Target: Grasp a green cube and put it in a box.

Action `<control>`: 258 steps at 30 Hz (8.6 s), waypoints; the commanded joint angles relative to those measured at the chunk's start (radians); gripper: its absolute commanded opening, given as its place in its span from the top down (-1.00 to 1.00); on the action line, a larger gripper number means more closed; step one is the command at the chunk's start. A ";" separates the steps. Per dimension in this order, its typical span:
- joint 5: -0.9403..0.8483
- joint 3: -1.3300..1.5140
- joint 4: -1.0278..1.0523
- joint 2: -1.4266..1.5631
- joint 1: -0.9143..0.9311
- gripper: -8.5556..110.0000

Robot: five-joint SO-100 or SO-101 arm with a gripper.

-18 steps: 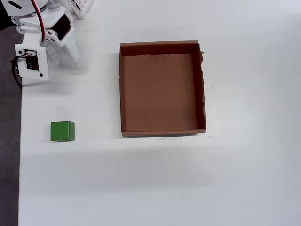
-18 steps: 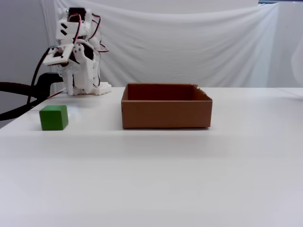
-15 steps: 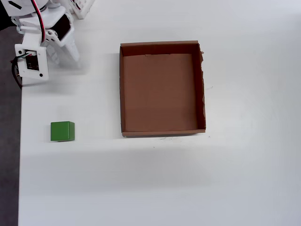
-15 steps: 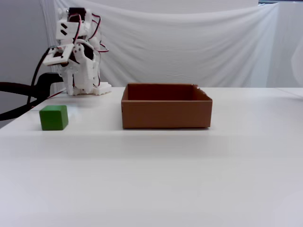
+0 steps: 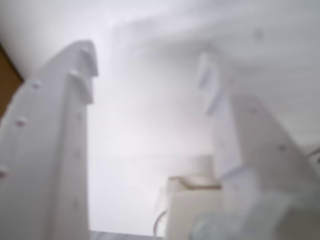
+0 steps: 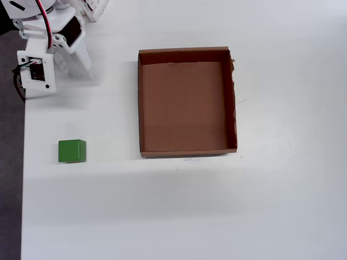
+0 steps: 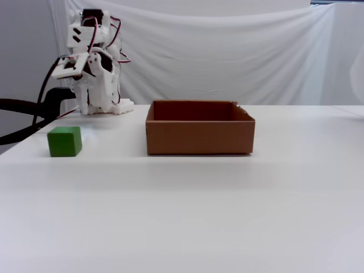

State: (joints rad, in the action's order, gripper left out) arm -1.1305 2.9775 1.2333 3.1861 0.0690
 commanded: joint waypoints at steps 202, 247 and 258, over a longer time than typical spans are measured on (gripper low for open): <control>0.414 -1.660 -0.173 -2.068 -0.793 0.59; -0.100 -0.825 -0.295 -0.953 -0.150 0.41; -0.173 -0.439 -0.202 -0.540 -0.098 0.43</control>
State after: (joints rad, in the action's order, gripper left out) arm -1.2824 2.4912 1.0186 2.5495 -0.0353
